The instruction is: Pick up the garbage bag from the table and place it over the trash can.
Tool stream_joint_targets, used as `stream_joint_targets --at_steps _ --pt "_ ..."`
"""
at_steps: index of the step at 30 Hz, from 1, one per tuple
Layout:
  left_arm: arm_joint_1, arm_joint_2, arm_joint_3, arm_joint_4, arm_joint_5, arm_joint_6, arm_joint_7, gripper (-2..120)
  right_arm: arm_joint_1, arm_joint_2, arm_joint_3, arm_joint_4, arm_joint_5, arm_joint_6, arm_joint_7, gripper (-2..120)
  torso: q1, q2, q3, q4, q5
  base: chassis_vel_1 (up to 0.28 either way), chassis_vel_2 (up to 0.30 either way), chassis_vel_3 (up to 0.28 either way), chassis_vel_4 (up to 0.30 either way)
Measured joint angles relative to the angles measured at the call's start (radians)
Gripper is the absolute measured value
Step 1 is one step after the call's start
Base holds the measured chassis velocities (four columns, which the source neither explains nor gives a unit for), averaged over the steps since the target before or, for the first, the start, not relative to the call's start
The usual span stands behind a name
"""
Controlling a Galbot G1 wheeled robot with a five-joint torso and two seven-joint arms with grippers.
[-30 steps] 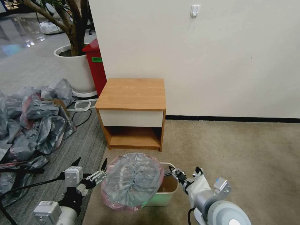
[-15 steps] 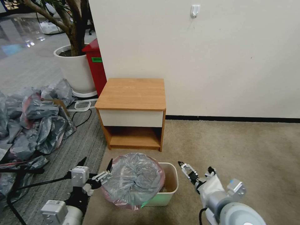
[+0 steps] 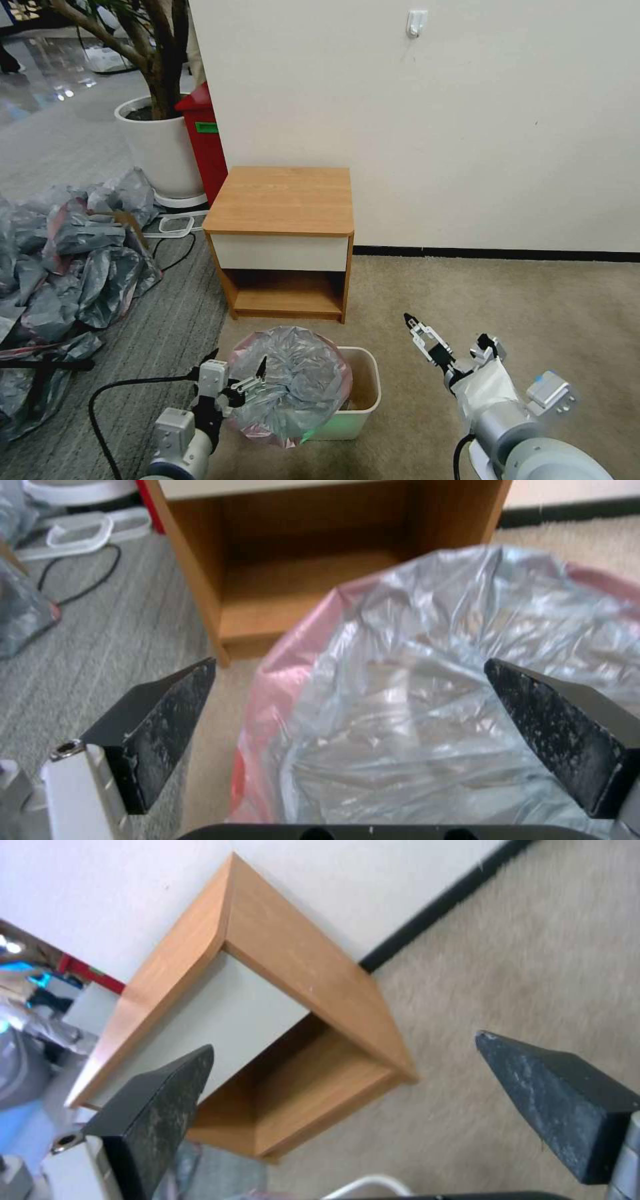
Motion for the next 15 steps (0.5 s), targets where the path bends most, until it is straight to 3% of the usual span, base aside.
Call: stream_joint_targets --at_steps 5,12,15 --pt "-0.032 0.026 0.028 0.004 -0.041 0.059 -0.047 99 -0.002 0.015 -0.003 -0.013 -0.041 0.0 -0.013 100 0.0 0.0 0.0 0.0 0.0 0.0 0.0 0.0 0.0" --pt "-0.077 0.073 0.047 0.013 -0.094 0.111 -0.077 74 -0.014 0.044 -0.004 -0.029 -0.056 0.002 -0.012 100 0.0 0.0 0.0 0.0 0.0 0.0 0.0 0.0 0.0" --pt "-0.098 0.084 0.06 0.028 -0.107 0.123 -0.086 71 -0.016 0.051 -0.004 -0.032 -0.061 0.003 -0.012 100 0.0 0.0 0.0 0.0001 0.0 0.0 0.0 0.0 0.0"
